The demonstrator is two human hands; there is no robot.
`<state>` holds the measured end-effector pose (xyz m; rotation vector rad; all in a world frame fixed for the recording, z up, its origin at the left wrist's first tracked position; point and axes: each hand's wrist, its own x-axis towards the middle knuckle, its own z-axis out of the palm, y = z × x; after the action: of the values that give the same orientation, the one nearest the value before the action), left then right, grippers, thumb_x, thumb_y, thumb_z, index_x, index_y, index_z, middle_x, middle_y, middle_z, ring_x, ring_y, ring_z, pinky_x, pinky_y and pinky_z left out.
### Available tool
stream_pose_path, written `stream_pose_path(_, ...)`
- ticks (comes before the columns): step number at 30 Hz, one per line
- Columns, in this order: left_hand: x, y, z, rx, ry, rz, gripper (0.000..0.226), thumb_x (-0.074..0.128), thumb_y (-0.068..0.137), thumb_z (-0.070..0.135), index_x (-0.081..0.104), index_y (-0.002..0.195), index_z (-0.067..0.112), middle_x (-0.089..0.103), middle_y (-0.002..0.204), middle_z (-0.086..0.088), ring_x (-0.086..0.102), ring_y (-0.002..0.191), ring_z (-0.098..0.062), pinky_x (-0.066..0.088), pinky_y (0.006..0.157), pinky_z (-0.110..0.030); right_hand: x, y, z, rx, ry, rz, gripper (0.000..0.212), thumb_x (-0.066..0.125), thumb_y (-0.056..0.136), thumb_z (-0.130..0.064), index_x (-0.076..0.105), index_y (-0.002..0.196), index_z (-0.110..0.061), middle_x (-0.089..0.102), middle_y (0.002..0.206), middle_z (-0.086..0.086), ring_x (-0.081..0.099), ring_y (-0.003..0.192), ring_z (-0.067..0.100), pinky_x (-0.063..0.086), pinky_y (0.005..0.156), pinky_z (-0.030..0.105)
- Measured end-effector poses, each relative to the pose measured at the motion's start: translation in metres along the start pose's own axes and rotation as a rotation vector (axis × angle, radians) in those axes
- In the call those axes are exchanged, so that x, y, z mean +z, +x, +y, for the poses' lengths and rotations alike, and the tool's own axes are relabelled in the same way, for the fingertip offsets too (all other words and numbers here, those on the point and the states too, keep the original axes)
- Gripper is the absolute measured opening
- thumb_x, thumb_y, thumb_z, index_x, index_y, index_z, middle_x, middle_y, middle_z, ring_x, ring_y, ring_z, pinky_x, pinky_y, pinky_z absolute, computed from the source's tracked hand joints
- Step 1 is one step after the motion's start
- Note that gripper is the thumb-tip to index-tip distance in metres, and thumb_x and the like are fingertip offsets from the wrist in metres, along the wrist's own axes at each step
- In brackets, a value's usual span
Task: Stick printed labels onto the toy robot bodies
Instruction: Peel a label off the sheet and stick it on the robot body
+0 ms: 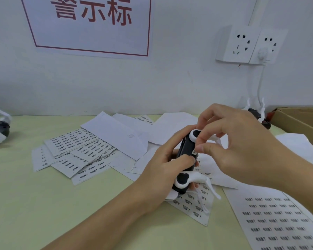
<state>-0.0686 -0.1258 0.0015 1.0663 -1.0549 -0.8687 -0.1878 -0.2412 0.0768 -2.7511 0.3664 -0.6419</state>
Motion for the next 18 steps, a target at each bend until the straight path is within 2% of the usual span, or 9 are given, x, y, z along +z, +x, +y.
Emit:
stream_pose_path(6, -0.0007, 0.0000, -0.0017, -0.003, 0.005, 0.020, 0.053, 0.058, 0.078, 0.023, 0.061, 0.123, 0.052, 0.059, 0.085, -0.007, 0.054, 0.070, -0.022, 0.052, 0.061, -0.033, 0.0014, -0.0005, 0.0001, -0.015, -0.016, 0.012, 0.016, 0.078, 0.081, -0.020, 0.074, 0.070, -0.030, 0.056, 0.099, -0.019, 0.053, 0.091, 0.000, 0.037, 0.077, 0.017)
stream_pose_path(9, -0.0001, -0.0004, -0.0001, -0.008, -0.005, 0.009, 0.053, 0.059, 0.075, 0.031, 0.061, 0.124, 0.051, 0.057, 0.086, -0.009, 0.055, 0.070, -0.026, 0.053, 0.062, -0.033, 0.0015, -0.0012, 0.0006, -0.016, -0.012, 0.012, 0.017, 0.078, 0.081, -0.019, 0.074, 0.069, -0.030, 0.056, 0.099, -0.019, 0.054, 0.090, 0.000, 0.036, 0.076, 0.016)
stream_pose_path(13, 0.0008, -0.0005, 0.0020, -0.019, -0.007, 0.013, 0.046, 0.058, 0.083, 0.026, 0.062, 0.121, 0.049, 0.054, 0.086, -0.013, 0.055, 0.072, -0.032, 0.053, 0.059, -0.031, 0.0021, -0.0013, 0.0003, -0.014, -0.021, 0.011, 0.017, 0.078, 0.081, -0.020, 0.073, 0.069, -0.031, 0.055, 0.099, -0.020, 0.054, 0.090, 0.000, 0.036, 0.075, 0.015)
stream_pose_path(18, 0.0025, -0.0003, 0.0026, -0.038, 0.003, 0.051, 0.043, 0.056, 0.087, 0.025, 0.063, 0.122, 0.049, 0.056, 0.085, -0.009, 0.059, 0.067, -0.023, 0.052, 0.057, -0.029, 0.0018, -0.0020, -0.0007, -0.005, -0.023, 0.006, 0.018, 0.078, 0.081, -0.019, 0.073, 0.069, -0.031, 0.055, 0.099, -0.020, 0.052, 0.089, -0.004, 0.035, 0.074, 0.009)
